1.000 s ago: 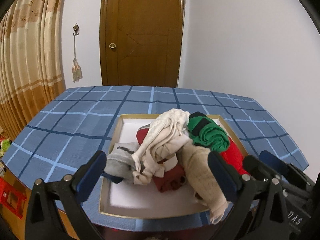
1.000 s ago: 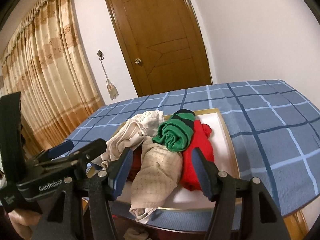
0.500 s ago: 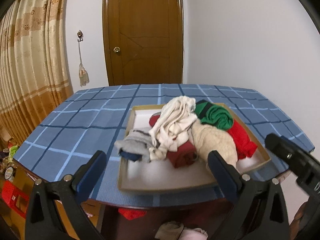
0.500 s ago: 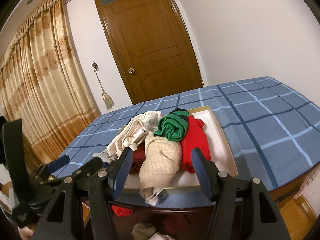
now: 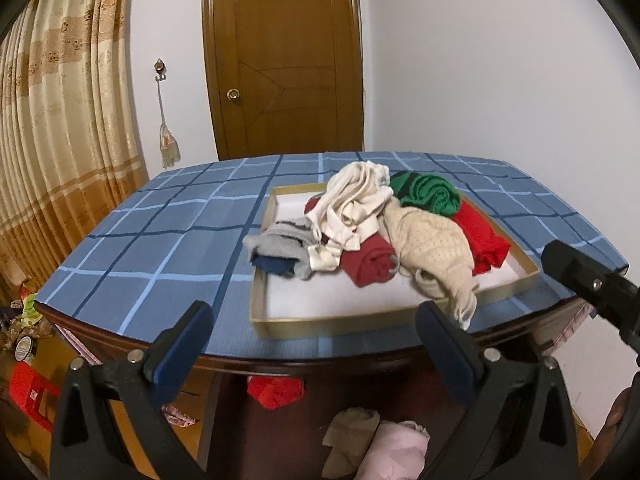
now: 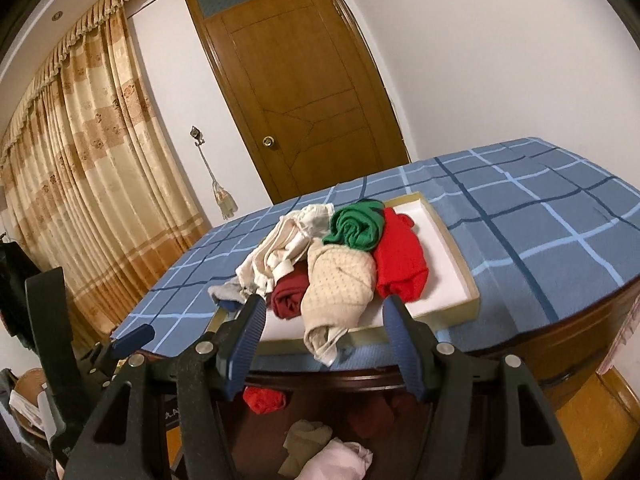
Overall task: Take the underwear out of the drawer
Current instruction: 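Move both grippers back down into the open drawer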
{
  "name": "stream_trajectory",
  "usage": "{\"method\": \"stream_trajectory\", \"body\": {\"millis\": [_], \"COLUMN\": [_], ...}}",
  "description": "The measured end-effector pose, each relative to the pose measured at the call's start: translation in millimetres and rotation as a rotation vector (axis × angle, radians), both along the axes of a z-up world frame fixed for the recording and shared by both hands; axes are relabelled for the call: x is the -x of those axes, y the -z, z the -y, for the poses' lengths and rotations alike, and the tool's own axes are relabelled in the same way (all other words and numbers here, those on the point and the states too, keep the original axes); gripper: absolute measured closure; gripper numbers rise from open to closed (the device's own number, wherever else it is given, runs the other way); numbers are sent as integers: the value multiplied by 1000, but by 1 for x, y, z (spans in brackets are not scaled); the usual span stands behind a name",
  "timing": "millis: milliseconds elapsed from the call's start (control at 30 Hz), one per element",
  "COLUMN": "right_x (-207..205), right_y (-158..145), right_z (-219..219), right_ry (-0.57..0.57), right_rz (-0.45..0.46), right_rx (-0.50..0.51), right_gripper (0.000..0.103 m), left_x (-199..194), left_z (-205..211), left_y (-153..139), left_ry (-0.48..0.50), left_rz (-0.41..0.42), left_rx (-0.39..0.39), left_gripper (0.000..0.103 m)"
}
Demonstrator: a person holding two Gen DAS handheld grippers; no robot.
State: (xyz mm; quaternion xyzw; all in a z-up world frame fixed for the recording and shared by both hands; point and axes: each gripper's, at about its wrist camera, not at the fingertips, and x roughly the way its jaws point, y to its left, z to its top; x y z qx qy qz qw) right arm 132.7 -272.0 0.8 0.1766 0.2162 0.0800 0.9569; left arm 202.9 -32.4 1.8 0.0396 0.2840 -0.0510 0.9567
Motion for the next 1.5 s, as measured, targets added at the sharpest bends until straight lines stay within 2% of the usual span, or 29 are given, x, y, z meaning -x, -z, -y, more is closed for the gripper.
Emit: {"method": "stream_trajectory", "body": {"millis": [400,800,1167,1500], "right_x": [18,30,29,31], "right_y": [20,51,91,118], "right_z": [-6,-8,-5,-18], "right_ry": [3,4,-18,-59], "right_rz": [-26,-90,-240,-354], "right_rx": [2,8,-13,5], "right_gripper": [39,39,40,40], "left_x": [17,33,41,49], "left_z": [-10,-25,-50,-59], "left_y": [16,42,80,103], "left_ry": [1,8,-16,-7], "left_rz": [-27,-81,-193,-254], "left_rx": [7,-11,-43,-63], "left_gripper": [0,0,0,0]}}
